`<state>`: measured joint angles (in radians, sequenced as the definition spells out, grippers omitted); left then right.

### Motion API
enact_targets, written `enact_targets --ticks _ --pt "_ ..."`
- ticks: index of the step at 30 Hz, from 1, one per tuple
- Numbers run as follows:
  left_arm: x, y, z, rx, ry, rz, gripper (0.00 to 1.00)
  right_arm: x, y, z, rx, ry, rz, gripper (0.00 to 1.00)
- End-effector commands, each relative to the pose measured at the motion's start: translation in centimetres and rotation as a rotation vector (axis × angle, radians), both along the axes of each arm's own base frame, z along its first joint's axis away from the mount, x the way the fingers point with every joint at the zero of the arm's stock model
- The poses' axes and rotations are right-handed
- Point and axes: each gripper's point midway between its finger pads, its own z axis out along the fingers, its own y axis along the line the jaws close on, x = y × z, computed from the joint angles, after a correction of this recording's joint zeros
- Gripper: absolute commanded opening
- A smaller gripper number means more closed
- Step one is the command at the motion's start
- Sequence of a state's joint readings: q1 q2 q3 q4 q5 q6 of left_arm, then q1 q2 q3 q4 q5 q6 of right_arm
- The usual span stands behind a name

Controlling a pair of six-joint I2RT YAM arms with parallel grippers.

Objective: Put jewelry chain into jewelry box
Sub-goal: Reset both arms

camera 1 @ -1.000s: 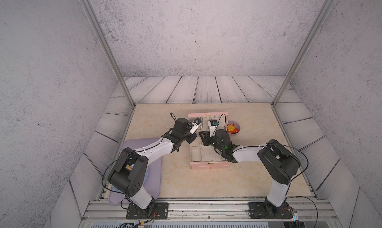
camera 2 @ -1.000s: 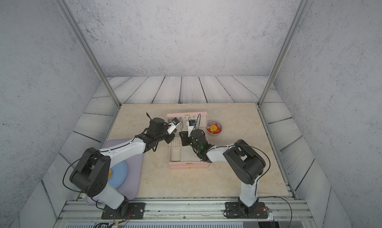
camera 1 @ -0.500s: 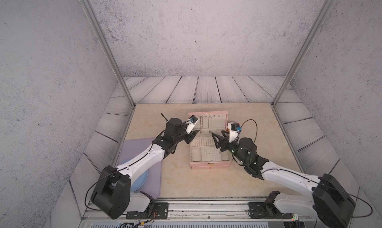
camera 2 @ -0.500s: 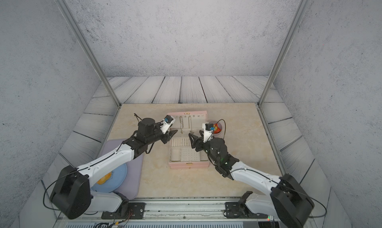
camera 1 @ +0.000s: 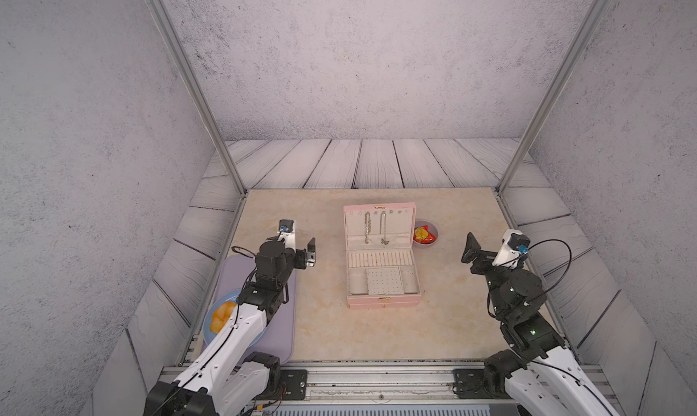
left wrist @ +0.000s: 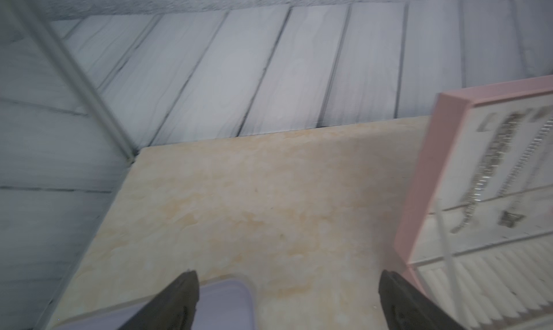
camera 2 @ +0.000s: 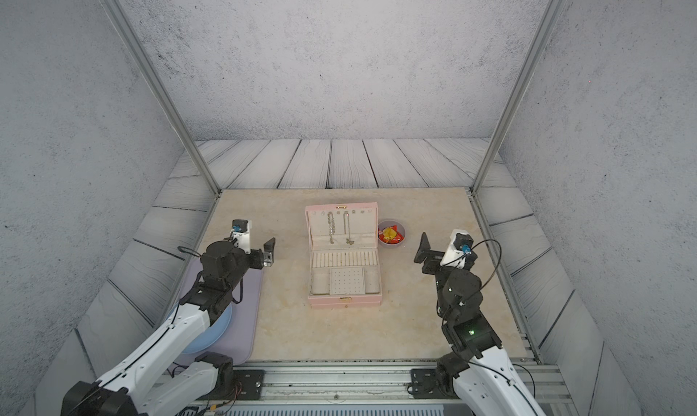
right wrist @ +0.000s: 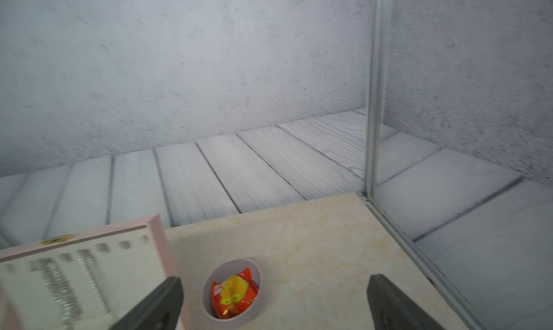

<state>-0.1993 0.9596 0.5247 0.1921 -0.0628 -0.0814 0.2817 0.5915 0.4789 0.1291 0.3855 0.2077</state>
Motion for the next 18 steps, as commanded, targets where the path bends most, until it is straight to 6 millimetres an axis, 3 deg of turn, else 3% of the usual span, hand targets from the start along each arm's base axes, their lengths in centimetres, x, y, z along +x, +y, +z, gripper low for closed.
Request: enact_targets --ticks 1,4,6,10,13,14,18 --pt "-0.1 6.3 -1.3 -0.031 -0.003 0.276 0.99 2.1 -1.9 -6.0 -0.026 0.203 -0.031 0.99" --pt "-0.2 8.6 -4.4 -0.006 0.041 0.357 0.99 3.8 -4.6 -9.7 -0.052 0.287 -0.119 0.99" --pt "0.4 8.2 -5.9 -0.006 0.032 0.319 0.99 4.6 -5.6 -12.0 -0.081 0.342 -0.157 0.99" --pt "1.9 6.5 -7.2 -0.004 -0.014 0.216 0.99 5.8 -5.8 -15.4 -0.086 0.343 -0.127 0.99" --pt "3.6 5.0 -7.3 0.027 0.035 0.12 0.99 6.7 -6.1 -15.7 -0.094 0.313 -0.136 0.99" --pt "3.6 4.7 -8.0 0.033 0.067 0.098 0.99 6.8 -6.0 -15.5 -0.102 0.308 -0.128 0.99" --pt "3.6 4.9 -7.3 0.083 -0.004 0.088 0.99 7.6 -5.8 -15.2 -0.087 0.227 -0.093 0.99"
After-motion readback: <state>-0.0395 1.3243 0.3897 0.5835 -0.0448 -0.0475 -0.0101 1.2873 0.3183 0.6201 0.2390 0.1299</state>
